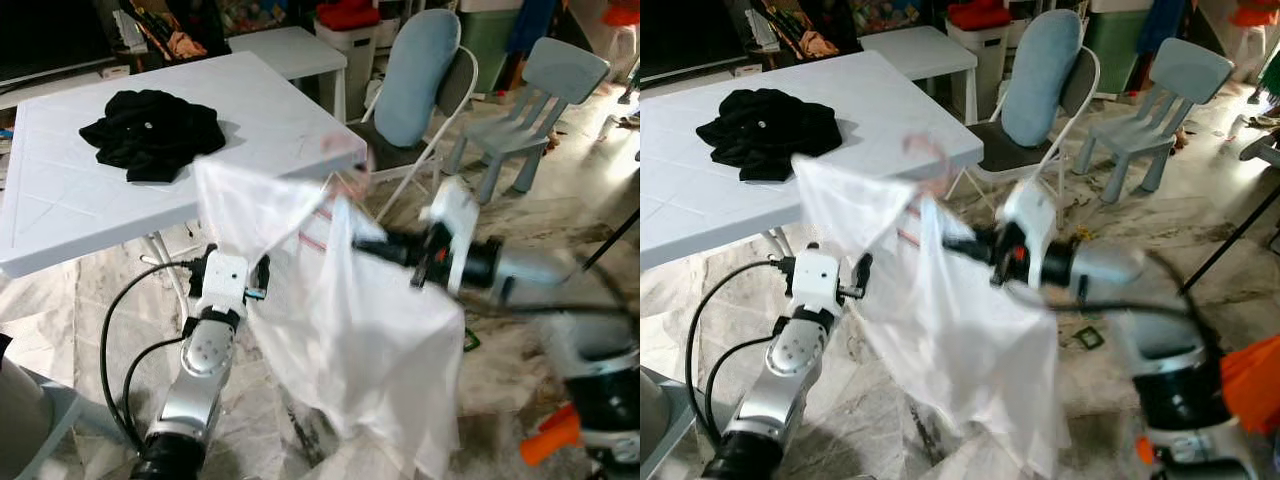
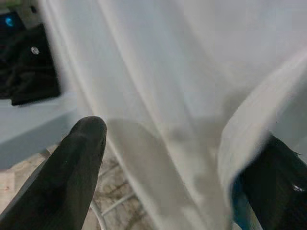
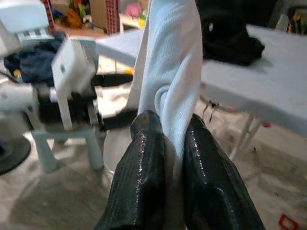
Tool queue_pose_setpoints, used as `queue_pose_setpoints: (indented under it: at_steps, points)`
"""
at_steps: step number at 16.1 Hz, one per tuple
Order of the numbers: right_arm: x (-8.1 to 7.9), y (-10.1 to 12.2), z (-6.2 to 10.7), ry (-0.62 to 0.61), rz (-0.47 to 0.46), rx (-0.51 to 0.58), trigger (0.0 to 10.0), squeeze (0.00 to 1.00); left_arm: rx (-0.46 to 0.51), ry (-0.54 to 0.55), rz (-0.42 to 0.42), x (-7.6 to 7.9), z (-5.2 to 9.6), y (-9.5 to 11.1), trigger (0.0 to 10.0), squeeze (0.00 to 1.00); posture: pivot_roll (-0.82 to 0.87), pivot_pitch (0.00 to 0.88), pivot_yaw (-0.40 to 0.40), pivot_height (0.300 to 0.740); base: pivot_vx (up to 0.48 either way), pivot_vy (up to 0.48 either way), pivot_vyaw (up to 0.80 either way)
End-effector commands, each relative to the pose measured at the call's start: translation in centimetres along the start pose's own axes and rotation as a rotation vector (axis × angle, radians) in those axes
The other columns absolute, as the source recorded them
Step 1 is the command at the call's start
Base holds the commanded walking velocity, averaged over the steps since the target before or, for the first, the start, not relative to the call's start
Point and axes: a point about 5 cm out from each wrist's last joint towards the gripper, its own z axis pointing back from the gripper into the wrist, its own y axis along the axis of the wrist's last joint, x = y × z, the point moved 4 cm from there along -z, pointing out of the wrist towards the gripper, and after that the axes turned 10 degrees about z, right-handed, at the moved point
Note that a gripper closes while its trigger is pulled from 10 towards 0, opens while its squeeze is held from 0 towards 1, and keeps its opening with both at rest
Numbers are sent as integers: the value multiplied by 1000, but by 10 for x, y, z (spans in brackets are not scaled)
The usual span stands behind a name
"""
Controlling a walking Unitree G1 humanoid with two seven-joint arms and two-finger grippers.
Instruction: Hang hanger
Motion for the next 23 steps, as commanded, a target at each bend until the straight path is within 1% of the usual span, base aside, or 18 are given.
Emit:
queue_pose_setpoints:
  at_steps: [1, 2, 3, 5, 6, 7, 8, 10, 11, 13, 15, 16, 19, 20, 21, 22, 23]
  points:
    - [-1, 23, 2, 20, 12, 72, 10000, 0, 11, 20, -14, -3, -3, 3, 10000, 0, -159, 0, 29, 740, 0, 0, 0]
    - [-6, 27, 2, 43, 5, 79, 10000, 0, 17, 28, -18, -4, -4, 4, 10000, 0, -159, 0, 29, 740, 0, 0, 0]
    - [-14, 31, 3, 84, -2, 85, 10000, 0, 26, 46, -20, -6, -5, 5, 10000, 0, -167, 0, 33, 740, 0, 0, 0]
    - [-27, 34, 8, 156, -12, 68, 10000, 0, 33, 76, -36, -12, -6, 7, 10000, 0, -171, 0, 34, 740, 0, 0, 0]
    - [-36, 31, 13, 207, -25, 35, 10000, 0, 38, 111, -50, -19, -7, 8, 10000, 0, -172, 0, 33, 740, 0, 0, 0]
    - [-39, 21, 19, 228, -27, -23, 10000, 0, 44, 140, -55, -26, -8, 9, 10000, 0, -173, 0, 32, 740, 0, 0, 0]
    - [-42, 12, 23, 238, -26, -72, 10000, 0, 48, 160, -58, -31, -8, 10, 10000, 0, -173, 0, 32, 740, 0, 0, 0]
    - [-43, 3, 27, 242, -21, -120, 10000, 0, 54, 187, -60, -38, -8, 11, 10000, 0, -171, 0, 31, 740, 0, 0, 0]
    - [-41, -12, 31, 223, 7, -196, 10000, 0, 56, 201, -64, -43, -7, 11, 10000, 0, -168, 0, 29, 740, 0, 0, 0]
    - [-41, -28, 39, 229, 42, -272, 10000, 0, 49, 222, -62, -49, -5, 8, 10000, 0, -168, 0, 29, 740, 0, 0, 0]
    - [-28, -48, 50, 186, 125, -382, 10000, 0, 47, 226, -57, -52, -4, 8, 10000, 0, -167, 0, 31, 740, 0, 0, 0]
    - [-20, -55, 51, 152, 172, -427, 10000, 0, 41, 216, -50, -51, -4, 7, 10000, 0, -168, 0, 31, 740, 0, 0, 0]
    - [-1, -66, 48, 47, 283, -500, 10000, 0, 2, 156, -15, -37, -5, -1, 10000, 0, -167, 0, 29, 740, 0, 0, 0]
    - [3, -68, 46, 24, 309, -504, 10000, 0, -8, 136, 3, -33, -5, -2, 10000, 0, -164, 0, 28, 740, 0, 0, 0]
    - [4, -70, 46, 30, 332, -508, 10000, 0, -5, 132, 8, -31, -5, -2, 10000, 0, -164, 0, 28, 740, 0, 0, 0]
    - [2, -72, 47, 60, 356, -509, 10000, 0, -3, 133, 8, -32, -4, -1, 10000, 0, -164, 0, 28, 740, 0, 0, 0]
    - [0, -76, 52, 92, 362, -525, 10000, 0, 0, 141, 11, -35, -4, 0, 10000, 0, -164, 0, 28, 740, 0, 0, 0]
